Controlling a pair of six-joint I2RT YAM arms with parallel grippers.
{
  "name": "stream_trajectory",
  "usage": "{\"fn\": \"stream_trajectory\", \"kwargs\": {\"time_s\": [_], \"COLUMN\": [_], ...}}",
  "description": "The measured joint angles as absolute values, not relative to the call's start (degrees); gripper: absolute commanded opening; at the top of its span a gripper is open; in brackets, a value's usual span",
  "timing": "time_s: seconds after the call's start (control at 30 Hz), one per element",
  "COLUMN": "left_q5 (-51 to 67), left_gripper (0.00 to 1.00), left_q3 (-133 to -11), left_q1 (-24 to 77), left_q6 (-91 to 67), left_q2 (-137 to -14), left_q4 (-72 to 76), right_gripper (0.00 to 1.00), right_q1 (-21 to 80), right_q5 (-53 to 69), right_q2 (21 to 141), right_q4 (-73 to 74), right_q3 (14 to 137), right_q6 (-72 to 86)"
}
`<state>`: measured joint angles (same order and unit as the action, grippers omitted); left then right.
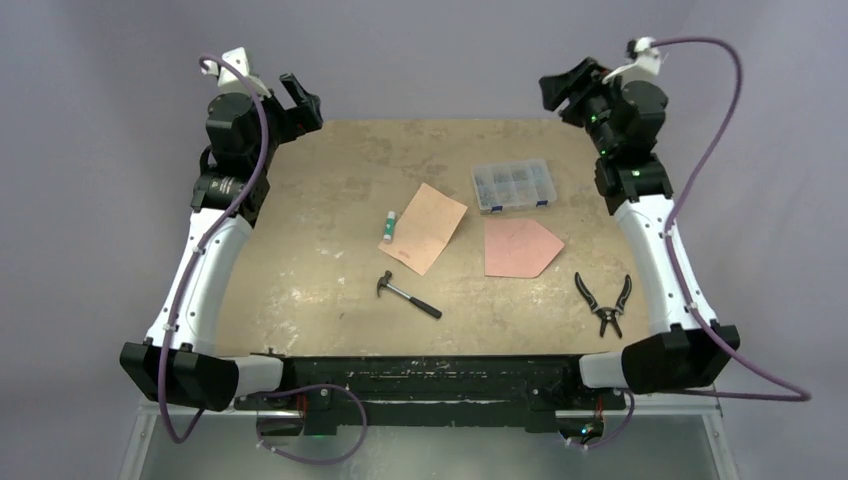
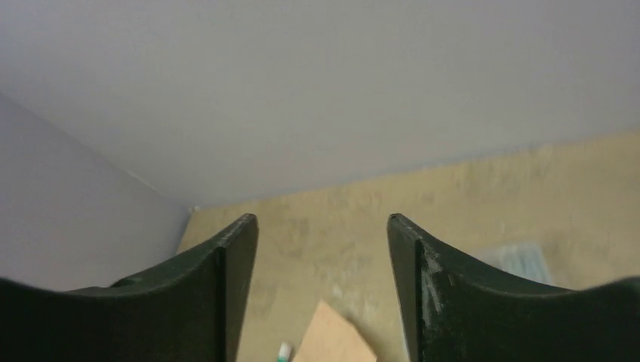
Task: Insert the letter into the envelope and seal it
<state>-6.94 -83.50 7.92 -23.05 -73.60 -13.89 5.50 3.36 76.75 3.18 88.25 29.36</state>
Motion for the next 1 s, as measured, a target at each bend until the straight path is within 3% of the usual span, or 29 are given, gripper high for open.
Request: {"fn": "stream_trajectory", "kwargs": {"time_s": [0.13,0.3,0.6,1.0], "left_q5": [-5.50,-3.40,11.64,17.82], "left_gripper": [0.99,0.99,0.91,0.86], "left_q3": [-81.21,-77.87,-72.20,-66.22], "left_q1": [7.92,7.92,8.45,13.63], "left_q6": [-24.51,-25.12,-24.01,-22.96], "left_q2": [-73.58,-73.58,-78.32,-85.86], "left_q4": [-13.41,-12.71,-8.45,-9.52], "right_gripper": [0.85,0.90,0.86,0.76], "right_q1": [5.50,5.50,5.89,18.00], "right_q5": [5.58,8.80,13.02,20.99], "right_q2": [78.39,77.58,75.40,90.65], "right_q4": [7.86,9.98,12.36,7.25], "right_q3": [80.95,72.60,62.26,58.26], "right_q6": [31.18,31.16,30.81,33.56]}}
